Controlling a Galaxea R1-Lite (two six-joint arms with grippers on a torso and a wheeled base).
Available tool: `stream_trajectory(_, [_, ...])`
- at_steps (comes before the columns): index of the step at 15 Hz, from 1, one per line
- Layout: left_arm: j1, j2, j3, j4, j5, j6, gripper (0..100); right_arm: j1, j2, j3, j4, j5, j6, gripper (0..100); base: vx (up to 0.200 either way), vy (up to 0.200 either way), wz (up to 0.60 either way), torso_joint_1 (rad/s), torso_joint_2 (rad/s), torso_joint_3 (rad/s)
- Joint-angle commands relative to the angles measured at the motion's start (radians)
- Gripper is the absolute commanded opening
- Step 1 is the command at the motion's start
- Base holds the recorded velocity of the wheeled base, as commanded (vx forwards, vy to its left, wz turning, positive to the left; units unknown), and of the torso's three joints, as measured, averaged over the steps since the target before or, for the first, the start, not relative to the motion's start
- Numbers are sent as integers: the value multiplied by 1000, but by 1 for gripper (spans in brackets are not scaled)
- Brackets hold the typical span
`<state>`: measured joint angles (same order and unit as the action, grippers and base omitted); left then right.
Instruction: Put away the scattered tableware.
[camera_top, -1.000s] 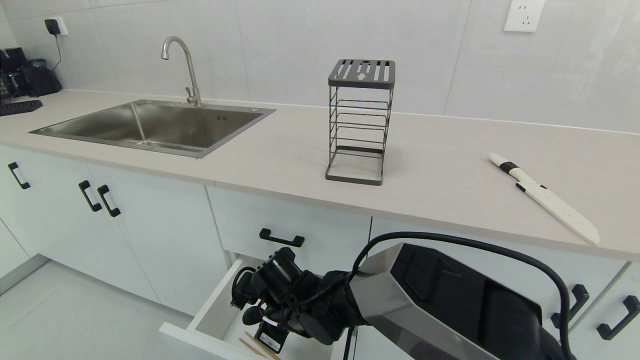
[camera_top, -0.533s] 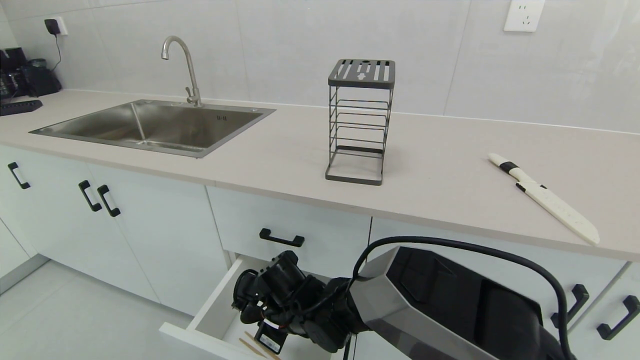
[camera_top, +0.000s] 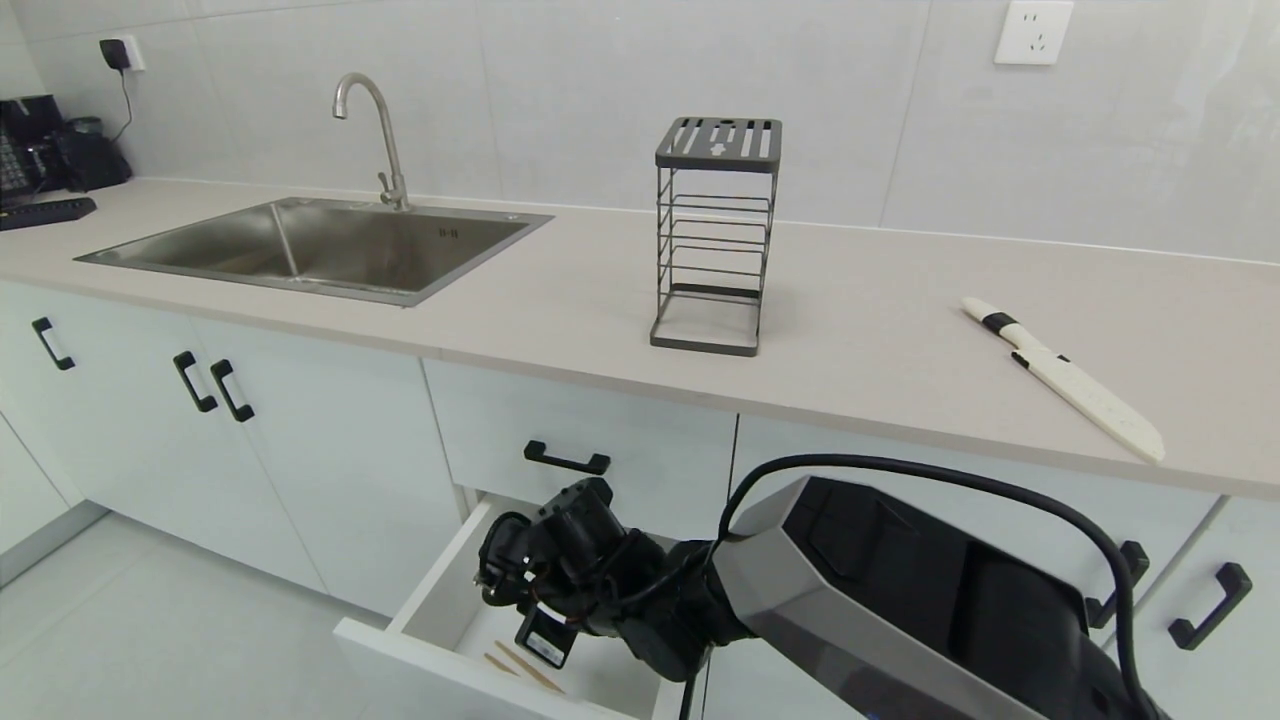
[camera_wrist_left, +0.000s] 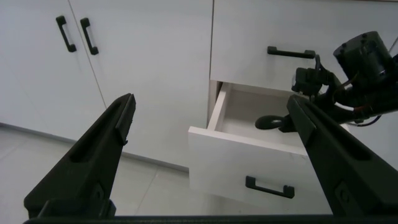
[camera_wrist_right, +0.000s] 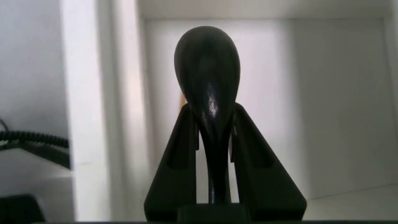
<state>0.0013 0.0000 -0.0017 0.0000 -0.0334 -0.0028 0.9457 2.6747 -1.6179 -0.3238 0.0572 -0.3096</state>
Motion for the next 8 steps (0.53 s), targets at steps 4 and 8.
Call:
stream_trajectory(4, [0,2,0,0,0,0,100,-22,16,-2,-52,4,-22,0,0,0,0,0,0,0])
stream_trajectory(8, [0,2,0,0,0,0,100,-25,16,-2,-49,4,-22,0,0,0,0,-13,165,148])
